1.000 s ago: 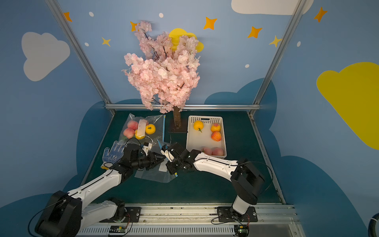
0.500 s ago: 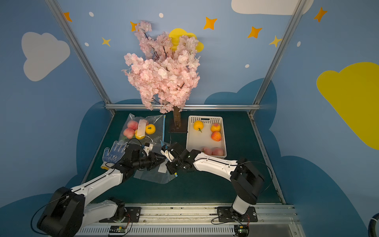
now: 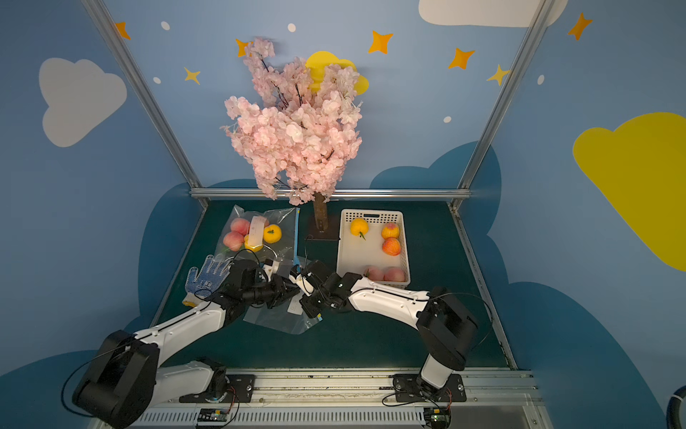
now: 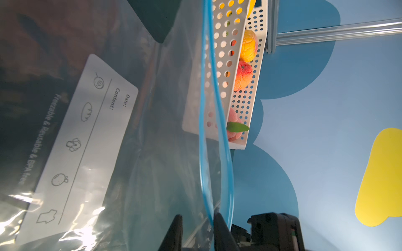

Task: Place the peach in a zip-top bag and seal the zipper
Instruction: Open the zipper of the food storage bag at the center of the board.

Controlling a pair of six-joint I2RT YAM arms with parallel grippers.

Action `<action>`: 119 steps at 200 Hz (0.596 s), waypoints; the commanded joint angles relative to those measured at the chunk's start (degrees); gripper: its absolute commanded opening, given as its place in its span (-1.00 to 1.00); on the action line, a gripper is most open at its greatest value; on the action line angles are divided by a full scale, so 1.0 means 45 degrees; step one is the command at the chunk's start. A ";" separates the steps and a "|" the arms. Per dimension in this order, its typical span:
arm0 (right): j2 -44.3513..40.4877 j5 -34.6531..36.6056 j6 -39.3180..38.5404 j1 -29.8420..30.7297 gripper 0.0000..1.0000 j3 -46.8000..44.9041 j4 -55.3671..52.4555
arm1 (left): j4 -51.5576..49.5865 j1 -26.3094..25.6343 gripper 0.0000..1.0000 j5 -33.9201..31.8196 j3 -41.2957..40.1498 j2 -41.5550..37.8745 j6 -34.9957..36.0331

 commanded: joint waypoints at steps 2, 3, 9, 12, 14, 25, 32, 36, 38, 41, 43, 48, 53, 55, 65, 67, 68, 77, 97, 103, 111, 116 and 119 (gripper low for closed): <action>0.0113 0.0468 -0.0617 0.0229 -1.00 0.0320 -0.0203 | -0.0219 -0.0054 -0.47 -0.0030 0.0203 0.0091 -0.0406; 0.0106 0.0473 -0.0619 0.0239 -1.00 0.0319 -0.0187 | -0.0196 -0.0053 -0.47 -0.0032 0.0193 0.0094 -0.0432; 0.0069 0.0439 -0.0651 0.0248 -1.00 0.0215 -0.0057 | -0.0093 -0.0054 -0.48 -0.0076 0.0163 0.0115 -0.0567; 0.0045 0.0429 -0.0647 0.0264 -1.00 0.0164 0.0005 | -0.0069 -0.0052 -0.49 -0.0091 0.0153 0.0128 -0.0616; 0.0042 0.0407 -0.0658 0.0268 -1.00 0.0123 0.0044 | -0.0060 -0.0051 -0.49 -0.0118 0.0145 0.0143 -0.0659; -0.0063 0.0310 -0.0660 0.0288 -1.00 -0.0035 0.0233 | 0.0128 -0.0051 -0.50 -0.0174 0.0087 0.0181 -0.0825; -0.0120 0.0236 -0.0659 0.0300 -1.00 -0.0130 0.0336 | 0.0227 -0.0066 -0.51 -0.0186 0.0075 0.0230 -0.0848; -0.0146 0.0210 -0.0675 0.0316 -1.00 -0.0166 0.0382 | 0.0254 -0.0057 -0.51 -0.0191 0.0084 0.0259 -0.0867; -0.0167 0.0215 -0.0679 0.0340 -1.00 -0.0189 0.0417 | 0.0255 -0.0053 -0.51 -0.0206 0.0084 0.0283 -0.0878; -0.0187 0.0188 -0.0700 0.0337 -1.00 -0.0231 0.0455 | 0.0256 -0.0051 -0.51 -0.0220 0.0099 0.0300 -0.0879; -0.0206 0.0186 -0.0724 0.0359 -1.00 -0.0254 0.0469 | 0.0270 -0.0051 -0.51 -0.0238 0.0103 0.0318 -0.0886; -0.0245 0.0185 -0.0747 0.0364 -1.00 -0.0312 0.0520 | 0.0275 -0.0052 -0.51 -0.0241 0.0114 0.0373 -0.0906; -0.0283 0.0175 -0.0816 0.0399 -1.00 -0.0374 0.0575 | 0.0292 -0.0054 -0.52 -0.0250 0.0126 0.0409 -0.0944; -0.0303 0.0182 -0.0827 0.0409 -1.00 -0.0392 0.0587 | 0.0333 -0.0052 -0.52 -0.0235 0.0124 0.0443 -0.0946; -0.0383 0.0237 -0.0928 0.0484 -1.00 -0.0477 0.0633 | 0.0458 -0.0066 -0.51 -0.0165 0.0162 0.0552 -0.0977; -0.0392 0.0242 -0.0957 0.0489 -1.00 -0.0510 0.0631 | 0.0473 -0.0055 -0.51 -0.0155 0.0162 0.0561 -0.0984; -0.0390 0.0252 -0.0965 0.0496 -1.00 -0.0516 0.0631 | 0.0481 -0.0053 -0.51 -0.0154 0.0162 0.0573 -0.0985; -0.0498 0.0295 -0.1065 0.0555 -1.00 -0.0595 0.0660 | 0.0557 -0.0052 -0.51 -0.0121 0.0192 0.0659 -0.1020; -0.0688 0.0302 -0.1246 0.0615 -1.00 -0.0866 0.0871 | 0.0938 -0.0051 -0.51 0.0079 0.0189 0.0831 -0.1278; -0.0719 0.0336 -0.1248 0.0620 -1.00 -0.0938 0.0918 | 0.1070 -0.0055 -0.51 0.0144 0.0182 0.0884 -0.1343; -0.0775 0.0323 -0.1267 0.0610 -1.00 -0.0995 0.0944 | 0.1191 -0.0051 -0.51 0.0218 0.0193 0.0934 -0.1427; -0.0797 0.0302 -0.1295 0.0621 -1.00 -0.1028 0.0973 | 0.1278 -0.0062 -0.51 0.0255 0.0182 0.0984 -0.1471; -0.0815 0.0285 -0.1290 0.0621 -1.00 -0.1056 0.0981 | 0.1372 -0.0052 -0.50 0.0280 0.0167 0.1013 -0.1498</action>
